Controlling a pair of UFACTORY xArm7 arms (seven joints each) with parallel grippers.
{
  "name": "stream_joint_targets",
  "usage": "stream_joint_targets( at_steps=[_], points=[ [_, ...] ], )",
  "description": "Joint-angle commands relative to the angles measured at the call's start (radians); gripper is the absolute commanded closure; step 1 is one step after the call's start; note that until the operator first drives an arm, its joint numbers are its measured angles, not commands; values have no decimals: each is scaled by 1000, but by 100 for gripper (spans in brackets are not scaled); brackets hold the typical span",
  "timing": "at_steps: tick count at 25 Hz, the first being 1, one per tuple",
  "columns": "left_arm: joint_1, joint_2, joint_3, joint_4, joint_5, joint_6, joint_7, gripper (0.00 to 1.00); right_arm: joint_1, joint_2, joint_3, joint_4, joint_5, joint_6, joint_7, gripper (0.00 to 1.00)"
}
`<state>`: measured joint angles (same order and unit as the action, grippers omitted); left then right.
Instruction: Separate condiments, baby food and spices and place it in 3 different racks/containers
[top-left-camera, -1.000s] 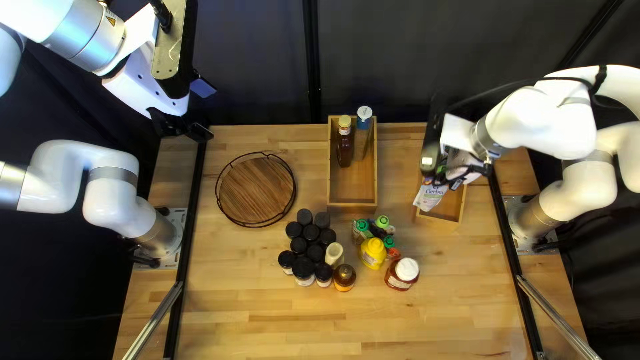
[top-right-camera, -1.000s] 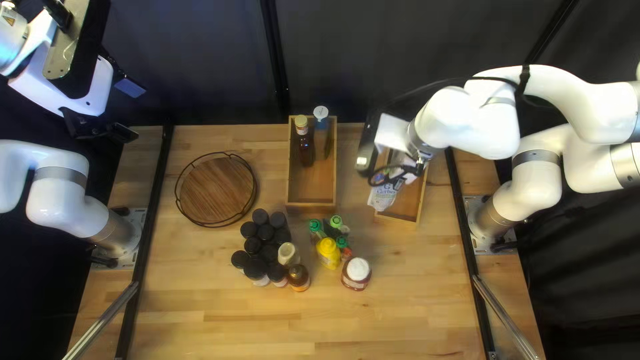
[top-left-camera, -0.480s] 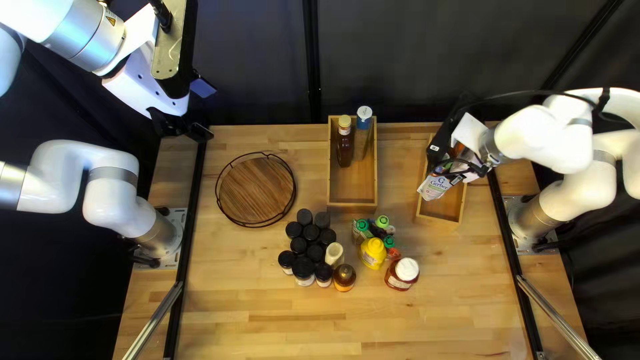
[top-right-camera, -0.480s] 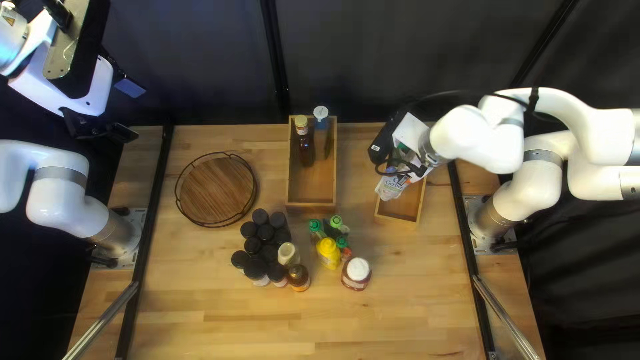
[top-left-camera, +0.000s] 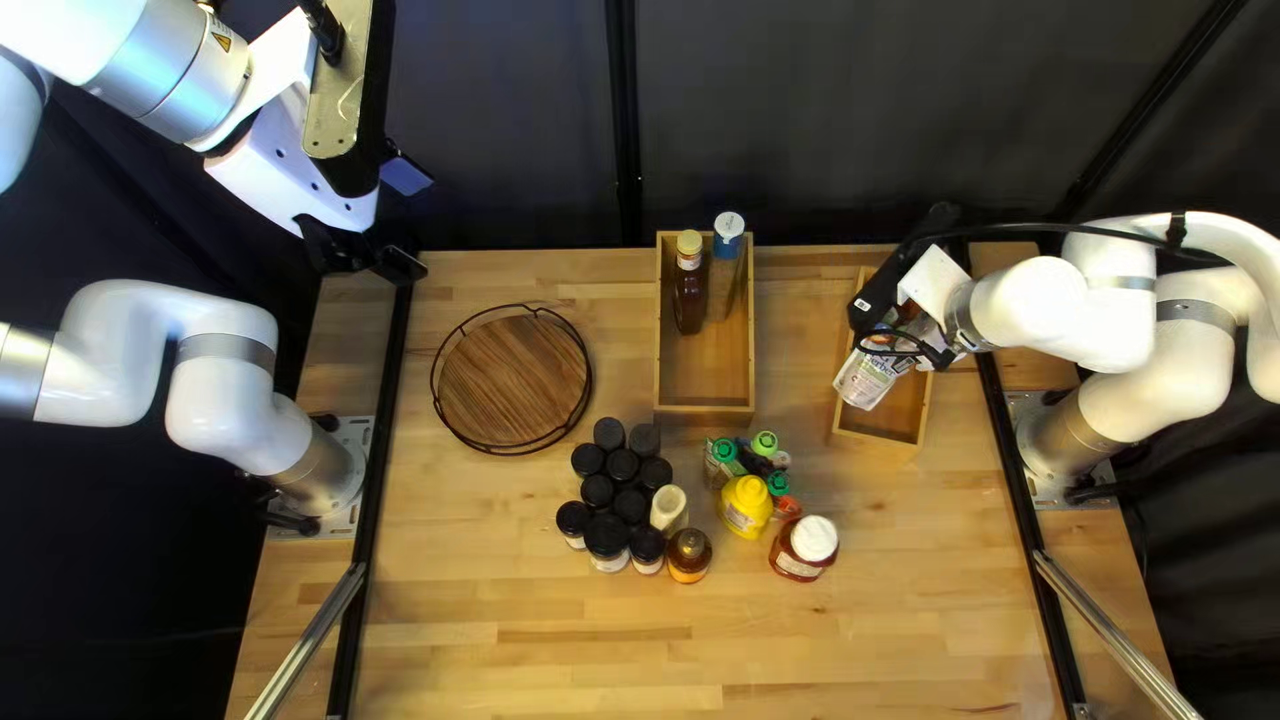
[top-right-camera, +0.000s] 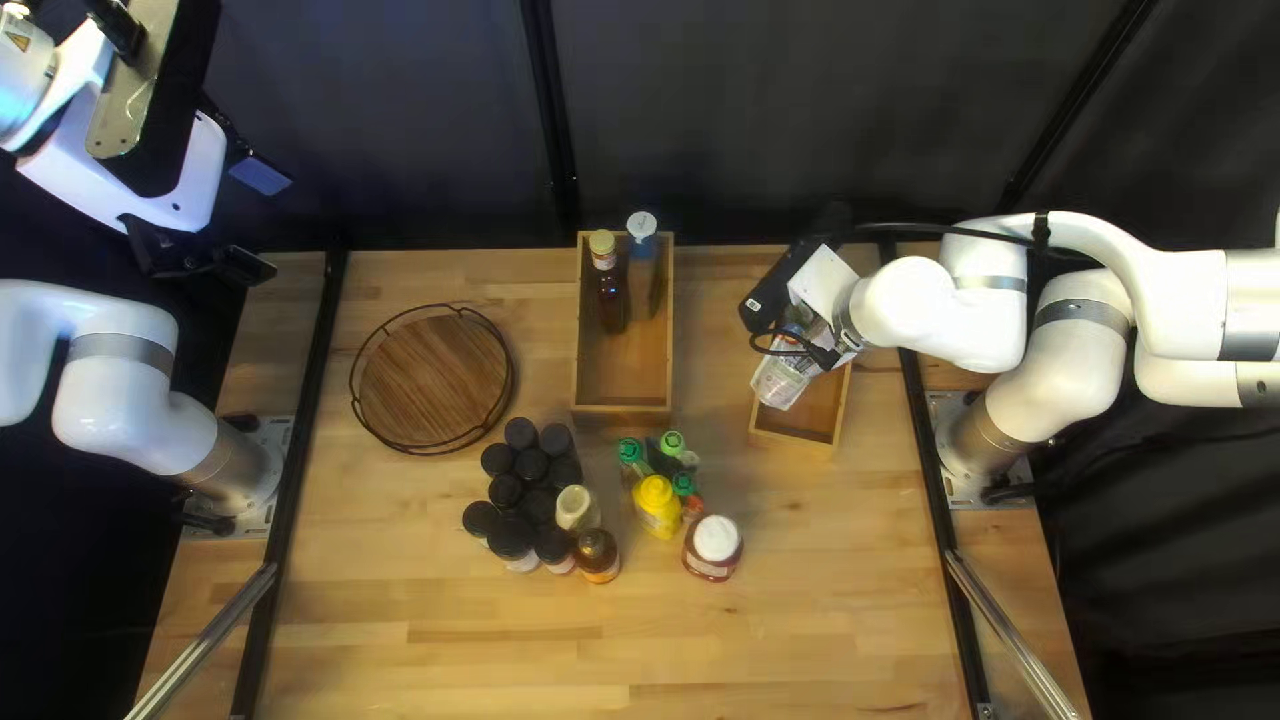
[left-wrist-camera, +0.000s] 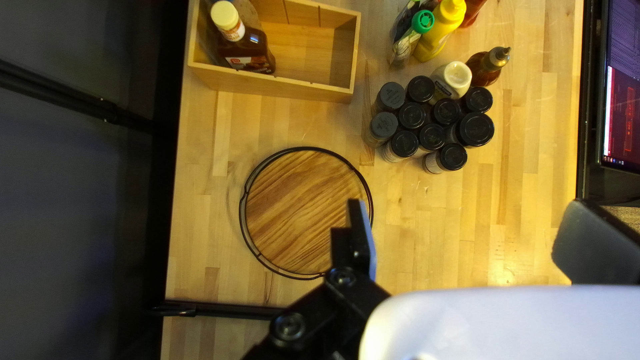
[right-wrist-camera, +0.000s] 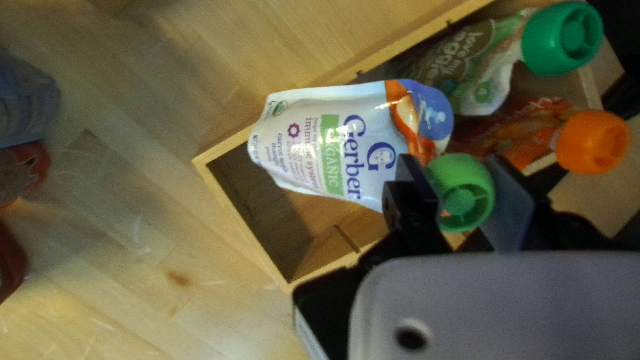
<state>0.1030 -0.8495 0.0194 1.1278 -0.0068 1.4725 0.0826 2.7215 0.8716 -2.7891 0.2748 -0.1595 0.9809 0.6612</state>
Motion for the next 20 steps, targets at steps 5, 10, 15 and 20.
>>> stream_joint_targets(
  at_steps=[5, 10, 15, 20],
  points=[
    [0, 0, 0, 0, 0, 0, 0, 0, 19, 36, 0, 36, 4, 63, -14, 100],
    [0, 0, 0, 0, 0, 0, 0, 0, -16, 13, 18, -15, -24, 7, 19, 100],
    [0, 0, 0, 0, 0, 0, 0, 0, -64, -64, 85, -3, -57, -18, 95, 100],
    [0, 0, 0, 0, 0, 0, 0, 0, -50, -38, 89, 20, -49, 37, 93, 100]
  ],
)
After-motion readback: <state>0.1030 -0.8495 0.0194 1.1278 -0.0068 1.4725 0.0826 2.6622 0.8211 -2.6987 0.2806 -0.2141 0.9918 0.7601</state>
